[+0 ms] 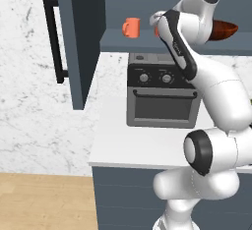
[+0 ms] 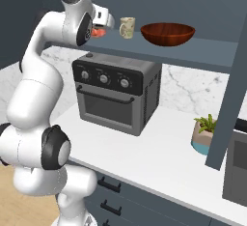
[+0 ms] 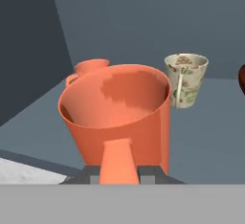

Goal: Gather all objects into one cabinet and sort the glasses and bowls to opposite sides.

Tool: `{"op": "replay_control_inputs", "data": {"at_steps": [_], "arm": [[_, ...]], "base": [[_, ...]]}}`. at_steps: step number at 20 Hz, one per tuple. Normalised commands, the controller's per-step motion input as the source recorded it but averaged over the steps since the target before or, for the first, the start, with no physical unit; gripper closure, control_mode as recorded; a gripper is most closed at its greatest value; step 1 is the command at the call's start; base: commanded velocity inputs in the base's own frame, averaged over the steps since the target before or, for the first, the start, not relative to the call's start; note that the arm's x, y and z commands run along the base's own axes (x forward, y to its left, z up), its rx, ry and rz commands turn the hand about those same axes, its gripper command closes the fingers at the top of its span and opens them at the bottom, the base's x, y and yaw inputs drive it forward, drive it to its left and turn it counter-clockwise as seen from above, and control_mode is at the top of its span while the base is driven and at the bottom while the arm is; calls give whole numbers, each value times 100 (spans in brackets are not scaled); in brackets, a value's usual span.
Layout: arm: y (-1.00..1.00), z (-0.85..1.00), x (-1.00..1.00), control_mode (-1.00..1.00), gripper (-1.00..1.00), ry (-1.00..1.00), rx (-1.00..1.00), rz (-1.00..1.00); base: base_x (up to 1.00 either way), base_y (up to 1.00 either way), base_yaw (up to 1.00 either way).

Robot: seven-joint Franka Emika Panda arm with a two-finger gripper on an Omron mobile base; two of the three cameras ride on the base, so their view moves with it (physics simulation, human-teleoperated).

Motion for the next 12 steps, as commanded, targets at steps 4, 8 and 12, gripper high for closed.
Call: {"op": "replay_control_inputs", "data": {"at_steps": [4,8,12], "arm": [[0,-53,30,-100,100,0,2,0],[0,-31,14,-100,-100,0,7,0],[0,0,25,-100,-100,0,22,0]], "base": [[0,0,0],[0,0,0],[0,0,0]]}}
